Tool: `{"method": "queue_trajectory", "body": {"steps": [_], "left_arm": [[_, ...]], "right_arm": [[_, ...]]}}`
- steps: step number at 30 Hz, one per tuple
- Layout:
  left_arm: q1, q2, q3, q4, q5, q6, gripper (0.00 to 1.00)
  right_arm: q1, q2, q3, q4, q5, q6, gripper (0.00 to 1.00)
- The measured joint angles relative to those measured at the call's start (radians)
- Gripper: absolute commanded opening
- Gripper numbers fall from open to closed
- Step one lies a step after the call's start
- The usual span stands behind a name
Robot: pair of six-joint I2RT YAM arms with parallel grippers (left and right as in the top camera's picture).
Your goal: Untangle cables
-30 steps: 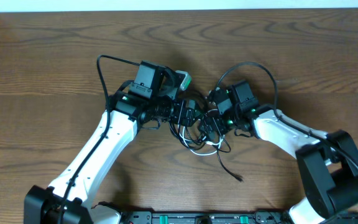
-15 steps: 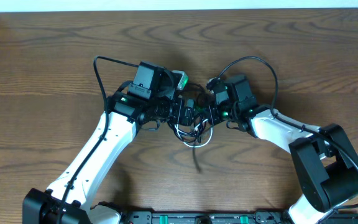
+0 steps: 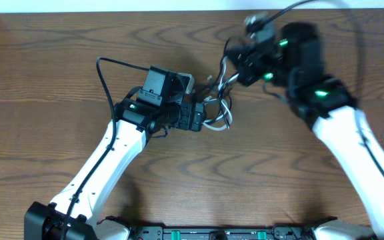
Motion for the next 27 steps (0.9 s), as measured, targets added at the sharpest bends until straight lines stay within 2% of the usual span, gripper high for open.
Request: {"method": "queue_trajectory", "body": {"steps": [3,6,10,14,20,21,22,23,24,25,27], "left_arm": [[0.001,0.000,0.000,0.027,0.052,0.013,0.98],[0.002,0.000,0.000,0.042,0.187,0.076,0.98],[0.000,-0.005,0.000,0.037,0.372,0.161,0.98],[0.000,-0.027,0.000,0.034,0.460,0.196,0.98],[0.002,-0.098,0.000,0.089,0.510,0.206,0.98],[0.004,-0.116,0.000,0.108,0.515,0.206,0.98],[0.006,-0.135,0.000,0.128,0.518,0.206,0.98],[0.007,-0.153,0.000,0.144,0.519,0.206,0.98],[0.008,-0.173,0.000,0.159,0.521,0.206,0.98],[0.008,-0.193,0.000,0.172,0.523,0.206,0.98],[0.008,-0.228,0.000,0.185,0.521,0.200,0.98]], "right_arm": [[0.002,-0.081,0.094,-0.055,0.013,-0.035,0.01],[0.002,-0.122,0.117,-0.121,0.045,-0.056,0.01],[0.002,-0.092,0.113,-0.223,0.106,-0.069,0.01],[0.002,-0.039,0.101,-0.306,0.158,-0.074,0.01],[0.001,-0.009,0.096,-0.360,0.146,-0.098,0.01],[0.002,-0.007,0.096,-0.366,0.119,-0.112,0.07],[0.004,-0.006,0.096,-0.370,0.098,-0.121,0.25],[0.008,-0.003,0.096,-0.376,0.075,-0.132,0.51],[0.016,0.003,0.096,-0.385,0.050,-0.149,0.67],[0.031,0.013,0.096,-0.402,0.030,-0.168,0.96],[0.066,0.043,0.097,-0.441,0.007,-0.206,0.99]]}}
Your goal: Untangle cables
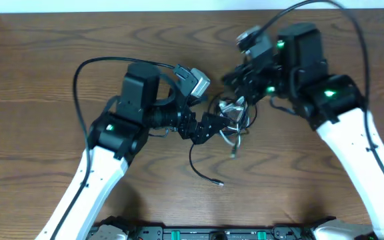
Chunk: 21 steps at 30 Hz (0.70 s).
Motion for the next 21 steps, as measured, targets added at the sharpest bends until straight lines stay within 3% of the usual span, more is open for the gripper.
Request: {"method": "queue_trajectory", "body": {"steps": [7,15,18,21], "left_arm": [[0.000,-0.060,0.000,-0.018,-0.083,-0.069,0.98],[0.000,-0.088,0.000,-0.082,-0.240,-0.137,0.98],[0.000,-0.088,0.000,-0.082,-0.265,-0.145,0.98],[0.000,-0.088,0.000,-0.082,-0.278,-0.148,0.98]], "right_arm": [[0.107,0.198,0.000,-0.129,0.156,-0.034,0.99],[0.060,0.288,-0.002,-0.269,0.649,0.347,0.99],[0.032,0.288,-0.002,-0.259,0.666,0.404,0.99],[0.025,0.288,-0.002,-0.227,0.544,0.369,0.99]]}}
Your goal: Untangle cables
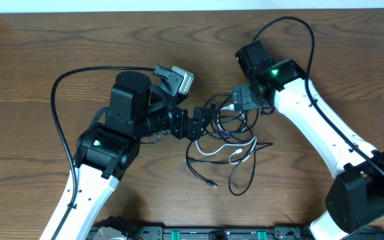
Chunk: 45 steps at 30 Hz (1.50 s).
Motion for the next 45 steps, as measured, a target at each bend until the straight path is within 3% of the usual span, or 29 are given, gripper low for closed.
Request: {"method": "queue_trajectory", "body": {"steps": [5,12,16,21,25,29,42,45], "left_arm": [[0.000,0.000,0.000,-0.003,-0.013,0.000,0.98],[0.000,0.000,0.000,-0.027,-0.024,0.000,0.98],[0.000,0.000,0.000,-0.044,-0.055,-0.001,0.98],[0.000,0.000,0.000,-0.050,-0.071,-0.001,0.98],[0.000,0.000,0.000,-0.052,-0.075,-0.001,0.98],[0.000,0.000,0.000,-0.053,-0.077,-0.001,0.98],[0.000,0.000,0.000,-0.053,-0.077,-0.001,0.98],[0.000,0.000,0.000,-0.053,-0.078,-0.001,0.98]], "right_arm": [[0.024,0.000,0.000,-0.042,-0.194,-0.095,0.99],[0.049,0.000,-0.041,-0.098,-0.177,-0.056,0.96],[0.050,0.000,-0.142,0.044,-0.150,-0.098,0.93],[0.050,0.000,-0.286,0.313,-0.148,-0.157,0.77],[0.050,0.000,-0.361,0.467,-0.170,-0.158,0.71],[0.050,0.000,-0.416,0.622,-0.204,-0.134,0.72],[0.122,0.000,-0.529,0.749,-0.257,-0.091,0.73],[0.132,0.000,-0.544,0.770,-0.258,-0.090,0.66]]}}
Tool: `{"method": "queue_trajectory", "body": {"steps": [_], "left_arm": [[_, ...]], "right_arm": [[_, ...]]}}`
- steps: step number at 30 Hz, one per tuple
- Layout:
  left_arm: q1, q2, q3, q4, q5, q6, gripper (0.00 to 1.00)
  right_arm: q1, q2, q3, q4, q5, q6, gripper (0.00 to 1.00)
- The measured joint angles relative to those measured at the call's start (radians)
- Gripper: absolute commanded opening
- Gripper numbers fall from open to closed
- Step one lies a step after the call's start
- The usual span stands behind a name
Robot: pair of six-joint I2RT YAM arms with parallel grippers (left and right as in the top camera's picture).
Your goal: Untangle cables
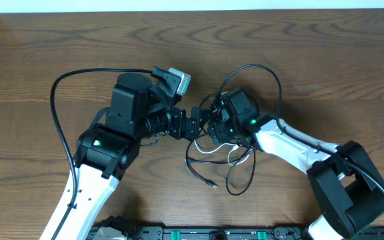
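A tangle of thin black and white cables hangs and spreads on the table just below where the two grippers meet. A black cable's plug end lies toward the front, and a black loop sits beside it. My left gripper points right and is shut on the top of the tangle. From the right, my right gripper points left, nearly touching the left one, right at the bundle. Whether its fingers are closed cannot be made out from overhead.
The wooden table carries only the cables. Each arm's own black supply cable arcs above it, one at the left and one at the right. A black rail runs along the front edge.
My right gripper has moved from the tangle's upper right to down and left, close against the left gripper. The cable loops that stood above the tangle are gone. The left arm has barely moved.
At first both grippers held a tight bundle near the table's far middle. Then the bundle was raised between them with a black end hanging. Then the arms stood apart and the cables lay spread in loops. Now the right gripper is back at the left one.
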Motion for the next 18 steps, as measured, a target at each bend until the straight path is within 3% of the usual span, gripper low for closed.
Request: {"method": "queue_trajectory", "body": {"steps": [7,11,14,18], "left_arm": [[0.000,0.000,0.000,0.000,0.000,0.000,0.98],[0.000,0.000,0.000,0.000,0.000,0.000,0.98],[0.000,0.000,0.000,0.000,-0.015,0.000,0.98],[0.000,0.000,0.000,0.000,-0.049,0.000,0.98]], "right_arm": [[0.000,0.000,-0.005,0.018,0.024,0.011,0.34],[0.000,0.000,-0.008,0.027,0.050,0.008,0.38],[0.000,0.000,-0.026,0.044,0.063,0.012,0.54],[0.000,0.000,-0.071,0.082,0.073,0.006,0.55]]}}
